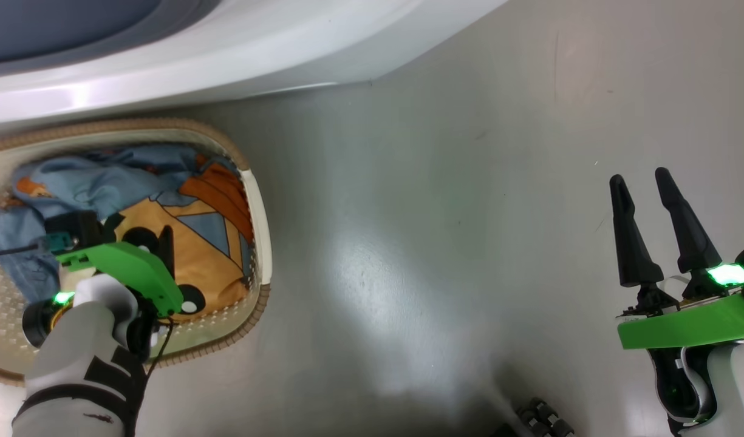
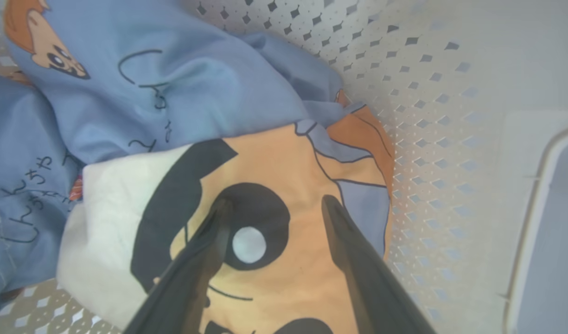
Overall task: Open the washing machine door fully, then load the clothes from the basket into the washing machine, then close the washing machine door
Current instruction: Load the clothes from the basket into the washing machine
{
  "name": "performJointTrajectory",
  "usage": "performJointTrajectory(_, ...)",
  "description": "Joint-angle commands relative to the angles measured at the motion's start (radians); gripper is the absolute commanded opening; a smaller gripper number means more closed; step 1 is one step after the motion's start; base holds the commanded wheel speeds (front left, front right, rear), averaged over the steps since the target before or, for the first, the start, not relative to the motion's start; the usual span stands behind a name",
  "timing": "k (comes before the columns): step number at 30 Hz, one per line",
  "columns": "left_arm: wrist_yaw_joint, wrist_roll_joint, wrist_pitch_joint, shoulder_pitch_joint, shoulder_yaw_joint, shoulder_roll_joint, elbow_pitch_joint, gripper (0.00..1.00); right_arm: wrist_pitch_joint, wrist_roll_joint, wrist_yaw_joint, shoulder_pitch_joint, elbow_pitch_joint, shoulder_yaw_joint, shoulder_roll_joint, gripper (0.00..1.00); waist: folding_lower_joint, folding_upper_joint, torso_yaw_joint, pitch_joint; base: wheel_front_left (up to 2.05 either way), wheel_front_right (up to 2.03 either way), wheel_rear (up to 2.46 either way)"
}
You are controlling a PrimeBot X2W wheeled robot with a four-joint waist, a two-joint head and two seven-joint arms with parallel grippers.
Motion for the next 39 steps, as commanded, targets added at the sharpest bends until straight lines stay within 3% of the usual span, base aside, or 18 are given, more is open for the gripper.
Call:
performJointTrajectory(1, 0.004, -0.005, -0.006, 0.012, 0.013, 0.035, 0.001, 1.0, -0.006, 0.008, 0.003, 0.012, -0.024, 0.013, -0.018, 1.0, 0.0, 0.0, 0.0, 0.014, 0.0, 0.0, 0.0)
performJointTrajectory(30, 0.018, 0.002, -0.03, -0.021, -0.046, 0.008, 0.009, 1.0, -0.006, 0.021, 0.003, 0.009, -0.046, -0.007, -0.045, 1.0, 0.0, 0.0, 0.015, 0.067, 0.0, 0.0, 0.0)
performJointTrajectory(33, 0.02, 0.0, -0.032, -0.02, -0.05, 0.006, 0.01, 0.94, -0.006, 0.021, 0.003, 0.011, -0.048, -0.011, -0.049, 1.0, 0.0, 0.0, 0.016, 0.068, 0.0, 0.0, 0.0)
performJointTrajectory(34, 0.021, 0.0, -0.033, -0.02, -0.051, 0.005, 0.01, 0.49, -0.006, 0.021, 0.003, 0.011, -0.049, -0.012, -0.049, 1.0, 0.0, 0.0, 0.017, 0.068, 0.0, 0.0, 0.0)
performJointTrajectory(36, 0.023, 0.0, -0.035, -0.02, -0.055, 0.002, 0.01, 0.43, -0.006, 0.021, 0.003, 0.013, -0.051, -0.015, -0.05, 1.0, 0.0, 0.0, 0.019, 0.068, 0.0, 0.0, 0.0)
performJointTrajectory(39, 0.027, -0.001, -0.042, -0.018, -0.059, -0.001, 0.01, 0.07, -0.006, 0.022, 0.003, 0.014, -0.053, -0.016, -0.05, 1.0, 0.0, 0.0, 0.02, 0.068, 0.0, 0.0, 0.0)
